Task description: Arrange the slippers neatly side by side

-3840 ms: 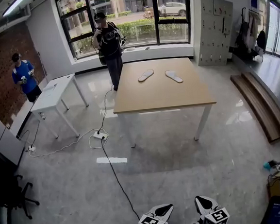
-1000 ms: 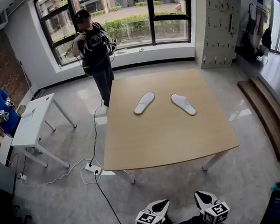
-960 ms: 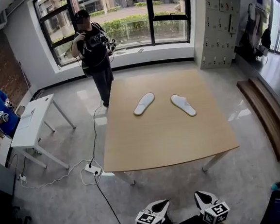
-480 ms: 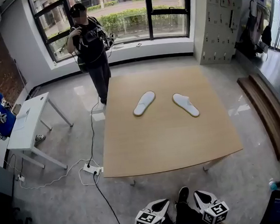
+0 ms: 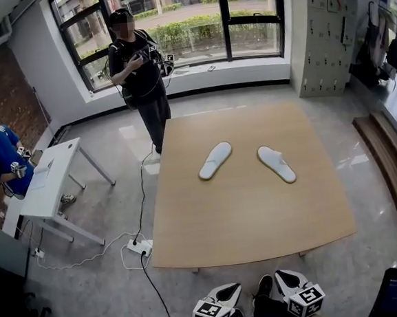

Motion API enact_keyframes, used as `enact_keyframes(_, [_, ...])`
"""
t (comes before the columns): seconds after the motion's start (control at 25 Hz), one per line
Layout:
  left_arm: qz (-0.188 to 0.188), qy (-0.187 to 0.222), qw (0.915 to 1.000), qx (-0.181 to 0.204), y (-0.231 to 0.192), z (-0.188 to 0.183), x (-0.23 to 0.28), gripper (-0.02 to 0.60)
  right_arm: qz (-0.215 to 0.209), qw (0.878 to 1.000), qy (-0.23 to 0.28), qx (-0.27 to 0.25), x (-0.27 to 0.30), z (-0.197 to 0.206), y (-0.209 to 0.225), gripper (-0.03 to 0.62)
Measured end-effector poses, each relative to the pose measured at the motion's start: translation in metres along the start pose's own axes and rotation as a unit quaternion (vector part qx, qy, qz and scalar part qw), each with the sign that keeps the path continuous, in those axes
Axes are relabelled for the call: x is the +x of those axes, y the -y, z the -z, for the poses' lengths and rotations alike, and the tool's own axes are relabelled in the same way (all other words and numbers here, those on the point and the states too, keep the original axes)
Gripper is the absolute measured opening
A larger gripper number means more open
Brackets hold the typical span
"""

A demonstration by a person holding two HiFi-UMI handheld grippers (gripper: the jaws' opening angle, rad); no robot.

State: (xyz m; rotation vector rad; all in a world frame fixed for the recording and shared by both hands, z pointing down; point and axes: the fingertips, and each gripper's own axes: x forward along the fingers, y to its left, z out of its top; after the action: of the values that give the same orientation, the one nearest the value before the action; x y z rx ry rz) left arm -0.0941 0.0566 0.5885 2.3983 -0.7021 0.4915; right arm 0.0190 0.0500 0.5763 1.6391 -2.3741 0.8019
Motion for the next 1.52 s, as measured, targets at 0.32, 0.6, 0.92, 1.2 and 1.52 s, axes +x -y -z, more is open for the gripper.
enact_keyframes(0.32, [-0.004,-0.001,1.0000,0.007,0.001,-0.046,0.058,0.003,-0.012,1.000,0.002,0.004,0.023,-0.036,0.056,0.008])
enact_keyframes(0.6, [-0.018,-0.002,0.9997,0.015,0.004,-0.082,0.102,0.003,-0.030,0.999,0.002,0.012,0.037,-0.064,0.102,0.008])
enact_keyframes(0.92, [-0.038,-0.009,0.9992,0.005,-0.001,-0.097,0.126,0.003,-0.056,0.998,-0.011,0.023,0.056,-0.065,0.132,0.008])
enact_keyframes(1.2, [-0.046,-0.028,0.9985,-0.009,-0.023,-0.096,0.135,0.003,-0.051,0.998,-0.022,0.030,0.080,-0.066,0.141,0.008])
enact_keyframes(1.52, [-0.015,-0.032,0.9994,0.003,-0.061,-0.124,0.156,0.003,-0.010,0.999,-0.019,0.033,0.111,-0.082,0.157,0.008])
